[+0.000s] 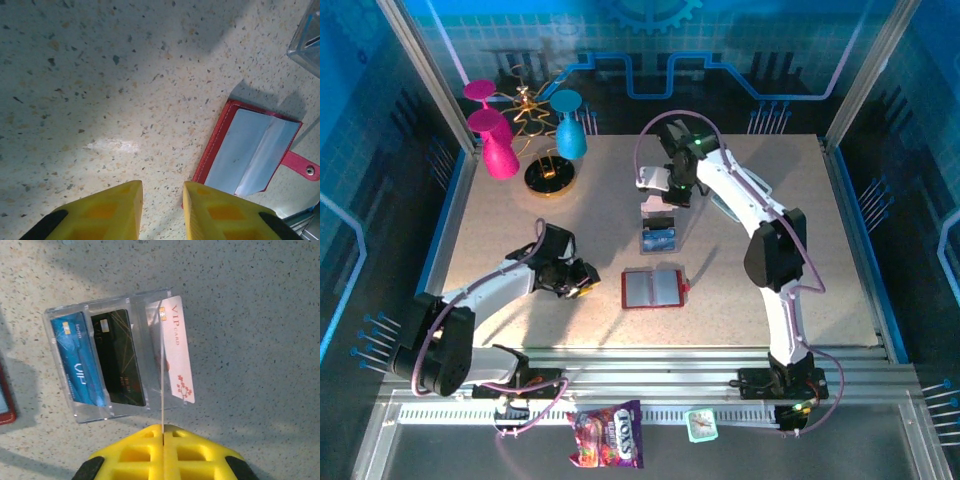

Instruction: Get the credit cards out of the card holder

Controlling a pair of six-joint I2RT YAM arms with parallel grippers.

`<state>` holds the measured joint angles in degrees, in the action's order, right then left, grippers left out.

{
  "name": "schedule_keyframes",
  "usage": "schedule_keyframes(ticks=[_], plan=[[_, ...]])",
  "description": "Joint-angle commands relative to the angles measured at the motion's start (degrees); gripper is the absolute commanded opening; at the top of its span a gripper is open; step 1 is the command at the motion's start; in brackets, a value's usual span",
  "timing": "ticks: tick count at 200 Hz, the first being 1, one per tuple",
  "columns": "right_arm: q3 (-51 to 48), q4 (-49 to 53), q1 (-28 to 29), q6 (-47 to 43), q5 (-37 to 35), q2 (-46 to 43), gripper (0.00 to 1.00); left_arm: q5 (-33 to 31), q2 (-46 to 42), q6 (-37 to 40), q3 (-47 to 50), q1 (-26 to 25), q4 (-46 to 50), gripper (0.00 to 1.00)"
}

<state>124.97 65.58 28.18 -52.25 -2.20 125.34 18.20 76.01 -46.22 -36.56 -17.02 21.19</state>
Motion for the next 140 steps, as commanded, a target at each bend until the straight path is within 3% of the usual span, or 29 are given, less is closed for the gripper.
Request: schedule_keyframes(ticks=[1, 62, 78, 95, 109, 128, 140], plan=[[5.2, 5.3, 0.6, -3.0, -0.8, 3.5, 0.0, -0.6, -1.7, 1.6, 0.9, 1.2, 2.1, 0.29], [8.4, 4.6, 1.3, -4.5, -1.3, 7.7, 0.05, -1.3, -3.1, 3.3, 1.5, 3.4, 3.5, 0.36], [8.4, 4.5, 1.2, -4.1, -1.6, 7.6, 0.2, -2.3, -3.2, 4.1, 1.2, 3.8, 4.1, 0.41], [7.6, 3.8, 0.8, -2.8, -1.5, 6.4, 0.39, -4.0, -3.4, 4.8, 0.9, 4.0, 4.7, 0.53], [4.6, 1.4, 0.4, -1.3, -1.1, 3.5, 0.48, -5.7, -3.4, 5.6, 0.6, 4.1, 4.3, 0.78], [-3.1, -5.1, -0.6, 1.6, -1.0, -2.4, 0.59, -9.2, -2.7, 7.2, -0.9, 4.5, 5.2, 0.93], [-9.2, -10.2, -1.7, 5.1, 0.0, -6.9, 0.76, -12.6, -1.9, 8.5, -2.5, 4.8, 6.5, 0.97]])
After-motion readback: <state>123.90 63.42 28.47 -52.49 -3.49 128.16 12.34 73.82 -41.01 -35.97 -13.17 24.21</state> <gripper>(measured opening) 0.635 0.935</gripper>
